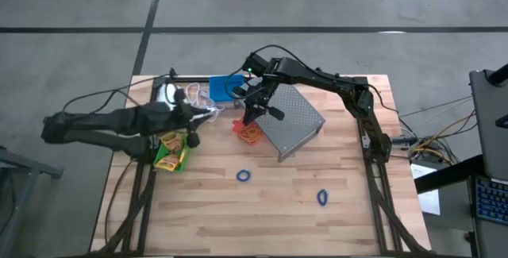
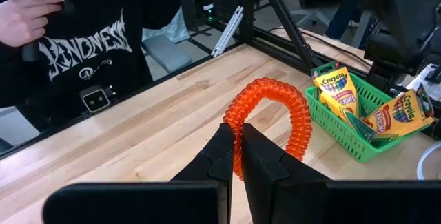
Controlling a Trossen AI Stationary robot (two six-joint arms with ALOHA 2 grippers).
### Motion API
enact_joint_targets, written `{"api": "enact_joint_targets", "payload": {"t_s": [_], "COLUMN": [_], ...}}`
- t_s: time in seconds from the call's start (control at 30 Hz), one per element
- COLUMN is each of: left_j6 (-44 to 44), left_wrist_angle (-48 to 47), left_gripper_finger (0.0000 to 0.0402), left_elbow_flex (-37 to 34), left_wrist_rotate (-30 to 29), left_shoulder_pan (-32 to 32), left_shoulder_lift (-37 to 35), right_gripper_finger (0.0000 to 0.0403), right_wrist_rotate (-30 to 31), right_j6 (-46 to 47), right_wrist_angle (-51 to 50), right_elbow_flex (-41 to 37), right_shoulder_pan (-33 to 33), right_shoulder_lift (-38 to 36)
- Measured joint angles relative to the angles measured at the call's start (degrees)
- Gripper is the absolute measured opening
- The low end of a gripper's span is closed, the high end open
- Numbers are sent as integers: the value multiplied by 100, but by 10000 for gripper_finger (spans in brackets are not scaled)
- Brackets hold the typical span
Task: Pick & Place Office Desk Supplies
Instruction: Put the orange spring rubber band into the blue bin
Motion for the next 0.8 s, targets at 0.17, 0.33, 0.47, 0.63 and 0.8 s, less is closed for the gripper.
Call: {"api": "enact_joint_targets", "payload": {"t_s": [0.17, 0.33, 0.47, 0.63, 0.8], "left_j6": [893, 2116, 2775, 2994, 3114], "left_wrist_angle": [247, 754, 1080, 1806, 1976], "left_gripper_finger": [72, 72, 71, 71, 71], "left_elbow_flex": [-88, -224, -488, -723, -744], "left_wrist_rotate": [1472, 1986, 2204, 2275, 2678], "left_shoulder_pan": [653, 749, 751, 750, 751], "left_shoulder_lift": [280, 359, 357, 358, 355], "right_gripper_finger": [13, 13, 13, 13, 13], "right_wrist_rotate": [1, 0, 0, 0, 0], "right_j6": [-4, -7, -8, -191, -251], "right_wrist_angle": [-5, -9, -11, -10, -7], "right_elbow_flex": [-2, -2, -13, -24, -24], "right_shoulder_pan": [0, 0, 0, 0, 0], "right_shoulder_lift": [0, 0, 0, 1, 2]}}
